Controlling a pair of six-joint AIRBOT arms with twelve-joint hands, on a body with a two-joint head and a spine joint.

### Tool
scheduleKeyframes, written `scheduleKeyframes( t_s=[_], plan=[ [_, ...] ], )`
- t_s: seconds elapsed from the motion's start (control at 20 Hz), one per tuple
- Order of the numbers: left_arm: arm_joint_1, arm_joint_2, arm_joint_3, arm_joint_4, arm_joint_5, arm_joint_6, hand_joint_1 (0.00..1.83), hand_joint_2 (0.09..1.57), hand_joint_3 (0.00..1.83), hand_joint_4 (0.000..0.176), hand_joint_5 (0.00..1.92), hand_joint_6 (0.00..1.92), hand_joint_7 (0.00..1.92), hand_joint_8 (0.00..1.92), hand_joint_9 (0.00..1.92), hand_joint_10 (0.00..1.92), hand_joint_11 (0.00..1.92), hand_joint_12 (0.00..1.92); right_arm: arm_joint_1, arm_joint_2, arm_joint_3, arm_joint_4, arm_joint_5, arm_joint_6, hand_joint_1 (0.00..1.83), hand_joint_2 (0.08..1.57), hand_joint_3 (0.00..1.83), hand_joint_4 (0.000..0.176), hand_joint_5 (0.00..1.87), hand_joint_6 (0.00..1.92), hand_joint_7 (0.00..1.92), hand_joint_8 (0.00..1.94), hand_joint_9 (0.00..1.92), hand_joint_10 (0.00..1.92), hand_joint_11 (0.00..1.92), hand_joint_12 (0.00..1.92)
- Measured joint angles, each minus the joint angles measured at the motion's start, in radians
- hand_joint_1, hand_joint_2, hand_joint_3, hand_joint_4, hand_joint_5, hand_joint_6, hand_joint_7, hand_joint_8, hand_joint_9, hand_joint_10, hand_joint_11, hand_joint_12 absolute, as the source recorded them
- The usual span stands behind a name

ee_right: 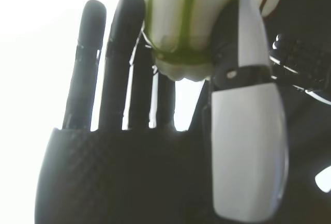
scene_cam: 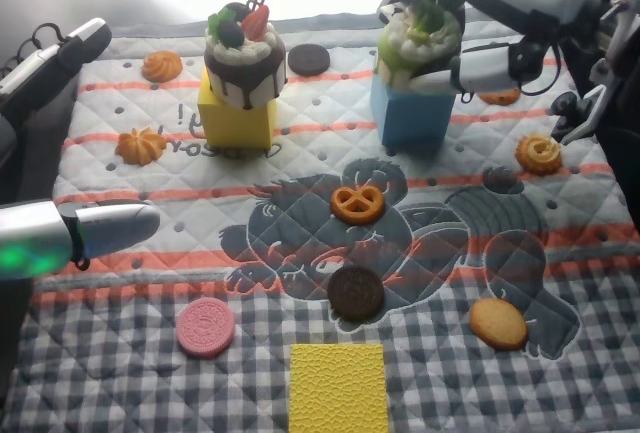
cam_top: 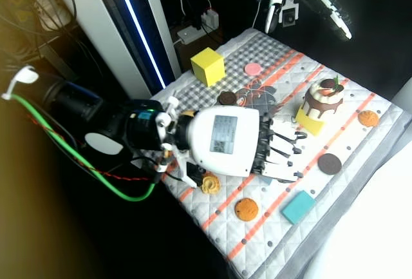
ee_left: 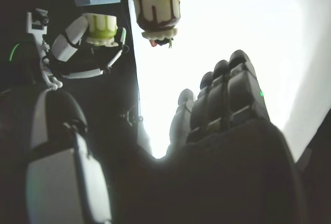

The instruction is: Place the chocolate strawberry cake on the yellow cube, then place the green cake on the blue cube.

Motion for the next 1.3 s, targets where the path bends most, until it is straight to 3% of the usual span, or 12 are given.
scheduleKeyframes(
  t_s=[0.05,0.15,0.25,0.4,0.55,0.6,0.75,0.8,0.85,0.95,1.05,1.3],
  plan=[
    [0.000,-0.001,0.005,0.001,0.001,-0.011,0.82,0.90,0.01,0.137,0.00,0.00,0.00,0.00,0.00,0.00,0.00,0.00,0.000,-0.006,0.005,0.000,-0.012,0.000,1.37,1.11,0.00,0.000,0.90,0.97,1.02,0.90,0.97,1.18,0.54,1.35],
    [0.000,-0.001,0.007,-0.004,0.000,-0.017,0.82,0.90,0.01,0.155,0.00,0.00,0.00,0.00,0.00,0.00,0.00,0.00,0.001,-0.014,0.014,0.004,-0.027,0.001,1.24,1.11,0.00,0.000,0.92,1.02,1.08,0.89,1.04,0.71,0.79,1.30],
    [0.000,-0.001,0.007,0.000,0.000,-0.018,0.83,0.90,0.01,0.174,0.00,0.00,0.00,0.00,0.00,0.00,0.00,0.00,0.003,-0.019,0.023,0.008,-0.039,0.002,1.20,1.14,0.00,0.035,0.91,1.08,0.94,1.06,0.93,0.49,0.70,1.21],
    [0.000,-0.001,0.007,0.000,0.000,-0.018,0.82,0.91,0.01,0.165,0.00,0.00,0.00,0.00,0.00,0.00,0.00,0.00,0.006,-0.019,0.024,0.008,-0.047,0.003,1.20,1.15,0.00,0.024,0.92,1.14,0.92,1.03,0.98,0.21,0.55,1.03],
    [0.001,-0.001,0.007,0.000,0.000,-0.018,0.81,0.90,0.00,0.174,0.00,0.00,0.00,0.00,0.00,0.00,0.00,0.00,0.006,-0.018,0.020,0.010,-0.050,0.004,1.19,1.16,0.00,0.040,0.90,1.13,0.88,1.12,0.99,0.15,0.52,1.28],
    [0.001,-0.001,0.007,-0.001,0.000,-0.018,0.82,0.91,0.01,0.170,0.00,0.00,0.00,0.00,0.00,0.00,0.00,0.00,0.006,-0.018,0.015,0.013,-0.051,0.003,1.12,1.13,0.00,0.000,0.94,1.04,0.83,0.57,0.98,0.15,0.51,1.30],
    [0.002,-0.001,0.007,-0.001,0.000,-0.018,0.81,0.90,0.00,0.172,0.00,0.00,0.00,0.00,0.00,0.00,0.00,0.00,0.002,-0.009,0.003,0.014,-0.051,-0.001,1.09,1.12,0.00,0.000,0.95,1.02,0.98,0.09,0.97,0.18,0.48,1.32],
    [0.002,-0.001,0.007,-0.004,0.000,-0.018,0.82,0.91,0.00,0.163,0.00,0.00,0.00,0.00,0.00,0.00,0.00,0.00,-0.002,-0.007,0.002,0.016,-0.045,-0.001,1.06,1.13,0.00,0.040,0.94,1.04,1.00,0.06,0.96,0.19,0.49,1.33],
    [0.002,-0.001,0.007,-0.006,0.000,-0.018,0.82,0.91,0.00,0.164,0.00,0.00,0.00,0.00,0.00,0.00,0.00,0.00,-0.003,-0.003,-0.003,0.016,-0.047,0.000,1.06,1.06,0.00,0.000,0.83,0.47,1.00,0.04,0.95,0.20,0.44,1.37],
    [0.005,-0.001,0.007,0.001,-0.005,-0.022,0.83,0.92,0.01,0.162,0.00,0.00,0.00,0.00,0.00,0.00,0.00,0.00,-0.010,0.003,-0.013,0.016,-0.039,-0.002,1.02,1.06,0.00,0.000,0.88,0.09,0.98,0.01,0.94,0.22,0.50,1.31],
    [0.011,-0.001,0.007,-0.005,-0.005,-0.023,0.80,0.91,0.00,0.175,0.00,0.00,0.00,0.00,0.00,0.00,0.00,0.00,-0.014,0.008,-0.013,0.017,-0.036,-0.002,1.06,1.05,0.00,0.000,0.90,0.03,0.94,0.00,0.89,0.20,0.37,1.29],
    [0.020,-0.001,0.006,-0.005,-0.009,-0.037,0.82,0.91,0.00,0.162,0.00,0.00,0.00,0.00,0.00,0.00,0.00,0.00,-0.018,0.020,-0.024,0.016,-0.035,-0.002,1.06,1.06,0.00,0.000,0.90,0.00,0.89,0.00,0.86,0.15,0.44,1.17]
  ],
)
